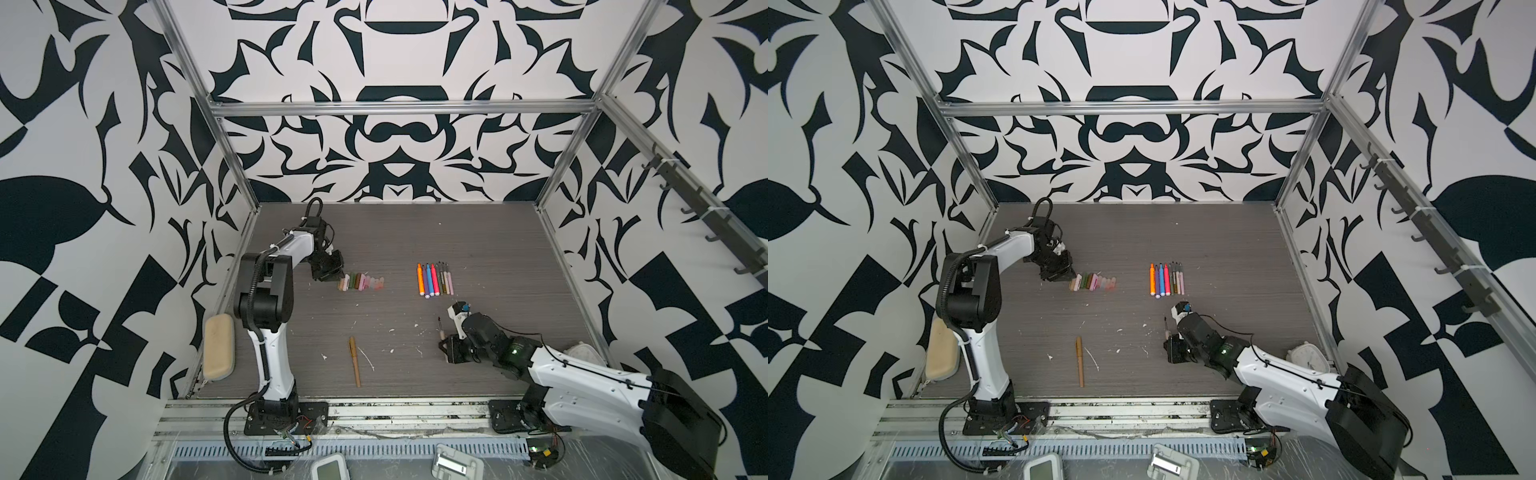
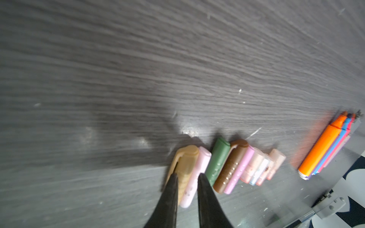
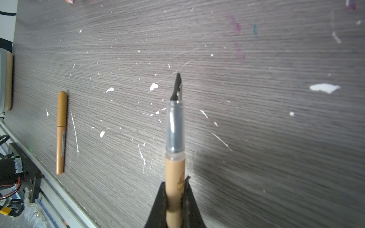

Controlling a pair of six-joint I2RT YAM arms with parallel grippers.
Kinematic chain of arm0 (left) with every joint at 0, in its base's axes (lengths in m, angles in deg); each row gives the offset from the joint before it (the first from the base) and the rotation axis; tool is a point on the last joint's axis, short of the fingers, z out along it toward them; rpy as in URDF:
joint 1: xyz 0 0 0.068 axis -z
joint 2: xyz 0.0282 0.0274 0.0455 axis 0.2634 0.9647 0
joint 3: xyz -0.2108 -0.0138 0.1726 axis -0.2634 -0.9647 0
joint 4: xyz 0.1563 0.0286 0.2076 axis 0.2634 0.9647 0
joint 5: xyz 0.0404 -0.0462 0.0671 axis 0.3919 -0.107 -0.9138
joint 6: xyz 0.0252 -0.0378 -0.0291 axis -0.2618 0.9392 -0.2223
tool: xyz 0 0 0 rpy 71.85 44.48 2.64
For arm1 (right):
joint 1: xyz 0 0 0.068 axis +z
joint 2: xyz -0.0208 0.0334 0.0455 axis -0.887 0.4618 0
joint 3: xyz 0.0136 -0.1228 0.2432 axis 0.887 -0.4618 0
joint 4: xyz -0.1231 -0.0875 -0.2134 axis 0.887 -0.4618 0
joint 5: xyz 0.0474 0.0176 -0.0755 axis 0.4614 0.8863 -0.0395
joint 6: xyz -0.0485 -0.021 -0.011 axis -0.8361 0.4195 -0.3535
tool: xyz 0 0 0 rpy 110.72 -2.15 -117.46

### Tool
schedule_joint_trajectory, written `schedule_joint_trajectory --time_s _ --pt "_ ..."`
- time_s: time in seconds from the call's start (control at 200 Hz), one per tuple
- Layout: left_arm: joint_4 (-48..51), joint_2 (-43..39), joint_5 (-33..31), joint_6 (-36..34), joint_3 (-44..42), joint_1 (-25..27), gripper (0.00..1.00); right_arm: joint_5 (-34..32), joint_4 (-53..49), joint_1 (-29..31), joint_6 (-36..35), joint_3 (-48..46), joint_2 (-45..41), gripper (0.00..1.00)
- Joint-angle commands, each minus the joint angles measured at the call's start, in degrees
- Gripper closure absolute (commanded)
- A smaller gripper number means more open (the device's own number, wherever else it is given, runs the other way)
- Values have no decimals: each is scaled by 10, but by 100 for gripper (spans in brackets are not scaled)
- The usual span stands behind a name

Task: Open the pen caps
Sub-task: 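Lower the tan cap beside the pale pink cap with the left gripper, then carry the uncapped tan pen to the pen row while the left arm withdraws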

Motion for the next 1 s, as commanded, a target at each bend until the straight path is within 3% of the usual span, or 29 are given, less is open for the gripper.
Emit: schedule_joint_trajectory --time_s 0.0,0.19,0.33,0.575,0.81,0.995 --pt "21 -40 12 -1 -14 -10 78 -12 -15 -2 6 18 -12 100" --pt "34 -98 20 3 -17 -14 78 -50 -80 -20 3 68 -22 100" --pt "36 -168 45 9 -39 -14 78 7 -137 -113 -65 152 19 100" --pt "39 -353 107 -2 -147 -13 81 171 -175 -324 -205 302 180 100" --pt "96 -563 85 -11 -245 -13 78 163 -166 -373 -269 403 359 100" --pt "90 -670 58 20 -284 -11 82 256 -115 -421 -259 431 449 100"
